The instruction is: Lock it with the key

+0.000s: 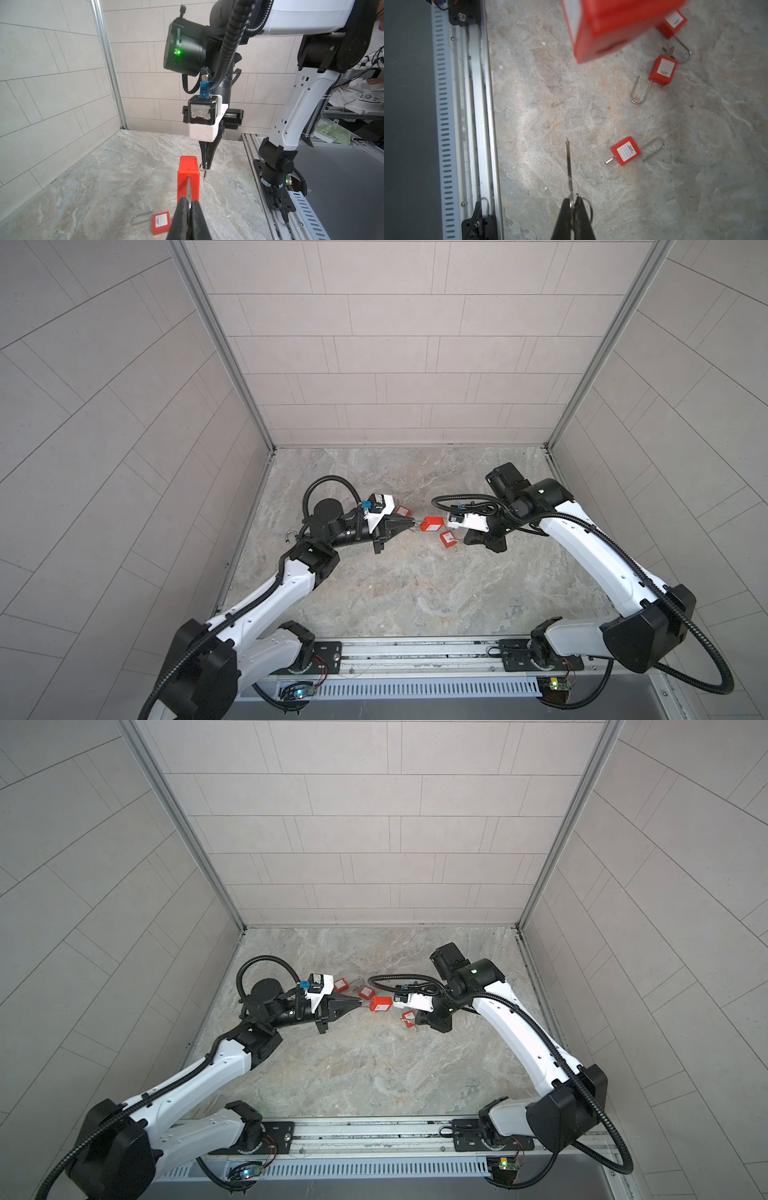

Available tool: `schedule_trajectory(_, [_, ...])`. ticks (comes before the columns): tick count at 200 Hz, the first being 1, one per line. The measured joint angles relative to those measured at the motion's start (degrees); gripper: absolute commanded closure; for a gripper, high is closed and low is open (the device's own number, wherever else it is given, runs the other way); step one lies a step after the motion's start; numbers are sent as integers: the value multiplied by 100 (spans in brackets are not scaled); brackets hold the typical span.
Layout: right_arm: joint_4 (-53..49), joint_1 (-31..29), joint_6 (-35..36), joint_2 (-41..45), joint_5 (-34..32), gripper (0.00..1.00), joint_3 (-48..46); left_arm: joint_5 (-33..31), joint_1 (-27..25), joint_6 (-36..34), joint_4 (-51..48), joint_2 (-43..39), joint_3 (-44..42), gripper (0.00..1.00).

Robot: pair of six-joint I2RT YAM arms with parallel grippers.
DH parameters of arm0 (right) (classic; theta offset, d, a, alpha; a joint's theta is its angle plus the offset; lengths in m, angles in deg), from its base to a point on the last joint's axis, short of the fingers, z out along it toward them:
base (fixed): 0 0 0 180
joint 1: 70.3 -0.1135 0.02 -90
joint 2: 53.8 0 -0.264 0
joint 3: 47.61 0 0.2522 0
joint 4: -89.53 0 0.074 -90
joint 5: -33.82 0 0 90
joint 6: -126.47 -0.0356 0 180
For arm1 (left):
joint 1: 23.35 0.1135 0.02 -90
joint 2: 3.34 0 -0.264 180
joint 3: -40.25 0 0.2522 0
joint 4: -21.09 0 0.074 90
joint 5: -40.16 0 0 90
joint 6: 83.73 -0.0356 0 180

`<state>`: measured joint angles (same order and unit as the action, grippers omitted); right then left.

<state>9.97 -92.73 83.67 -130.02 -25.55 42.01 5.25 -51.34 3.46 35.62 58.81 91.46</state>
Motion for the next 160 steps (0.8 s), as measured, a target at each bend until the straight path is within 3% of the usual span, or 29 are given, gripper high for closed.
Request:
schedule_trajectory(29, [466,37,-669,219,-450,100,-385,61,61,-275,-1115,31,516,100])
schedule_trajectory(72, [1296,66,-2031,608,-968,100,-986,26,70,-1213,-3340,363,1515,100])
schedule_trajectory(110, [2065,74,-3023,1032,-1069,100,-1576,-81,59,-2002,-5064,1331,2367,100])
schedule_trajectory(160, [2315,74,-4350,994,-1338,99,-1635,-267,-48,-2741,-6553,2623,3217,100])
